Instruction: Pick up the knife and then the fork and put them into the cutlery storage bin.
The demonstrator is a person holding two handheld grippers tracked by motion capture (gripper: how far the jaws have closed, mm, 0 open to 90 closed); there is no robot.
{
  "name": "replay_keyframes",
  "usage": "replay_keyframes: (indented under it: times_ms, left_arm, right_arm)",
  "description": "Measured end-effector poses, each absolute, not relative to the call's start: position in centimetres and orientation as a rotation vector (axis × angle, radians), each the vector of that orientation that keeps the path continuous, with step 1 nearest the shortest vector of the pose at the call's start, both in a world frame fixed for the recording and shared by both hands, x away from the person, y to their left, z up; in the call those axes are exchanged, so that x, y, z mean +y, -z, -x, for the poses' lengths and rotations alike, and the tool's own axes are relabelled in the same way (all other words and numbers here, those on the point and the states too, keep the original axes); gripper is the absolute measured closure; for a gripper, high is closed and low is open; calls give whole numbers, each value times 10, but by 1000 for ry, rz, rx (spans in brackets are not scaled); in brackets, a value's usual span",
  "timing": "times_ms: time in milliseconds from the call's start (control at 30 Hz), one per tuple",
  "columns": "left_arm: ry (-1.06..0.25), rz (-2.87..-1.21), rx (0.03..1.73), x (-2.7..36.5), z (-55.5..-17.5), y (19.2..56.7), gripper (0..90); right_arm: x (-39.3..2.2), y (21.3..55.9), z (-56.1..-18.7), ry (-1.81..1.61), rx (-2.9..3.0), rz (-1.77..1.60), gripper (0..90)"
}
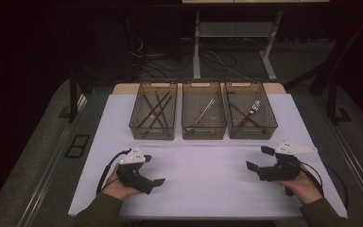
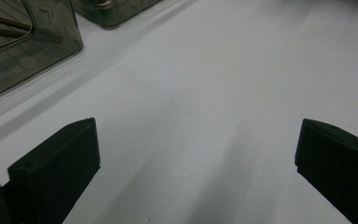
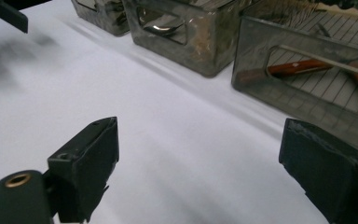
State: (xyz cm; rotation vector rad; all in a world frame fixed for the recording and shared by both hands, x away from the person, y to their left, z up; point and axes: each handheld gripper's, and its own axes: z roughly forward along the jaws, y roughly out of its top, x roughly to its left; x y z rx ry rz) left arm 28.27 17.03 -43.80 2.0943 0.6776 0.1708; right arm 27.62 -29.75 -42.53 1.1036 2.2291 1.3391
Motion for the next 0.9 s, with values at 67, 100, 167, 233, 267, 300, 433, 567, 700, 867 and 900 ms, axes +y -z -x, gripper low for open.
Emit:
replay_keyframes:
  times_ms: [67,100,167,233,267,300,433,567,700,867,900]
  left_arm:
    - [-170,-2094,679,170,-282,438,0]
    - [-169,-2095,678,170,-282,438,0]
    - [-168,-2093,678,170,-282,438,0]
    - [-168,-2095,675,170,-282,438,0]
    - [-168,-2096,673,170,-282,438,0]
    - [-168,-2096,672,170,-282,438,0]
    - [-166,-2097,671,170,-282,438,0]
    - [-168,-2097,667,170,-282,438,0]
    - [-167,-2097,668,170,-282,438,0]
    - [-166,-2098,666,170,-282,438,0]
    - [-166,-2097,668,170,-282,438,0]
  right_arm:
    - [-297,427,-272,-1339,2231,-1112,122]
    - [-297,428,-271,-1336,2233,-1113,122]
    - [-296,430,-267,-1341,2233,-1119,122]
    - [-293,432,-263,-1330,2246,-1106,122]
    - [-292,433,-262,-1328,2250,-1100,122]
    - [-292,434,-261,-1328,2258,-1104,122]
    - [-289,441,-257,-1306,2282,-1094,123]
    - [-289,444,-256,-1293,2301,-1097,122]
    - [-287,446,-255,-1273,2323,-1092,122]
    - [-287,447,-255,-1267,2327,-1085,122]
    - [-287,447,-255,-1267,2327,-1086,122]
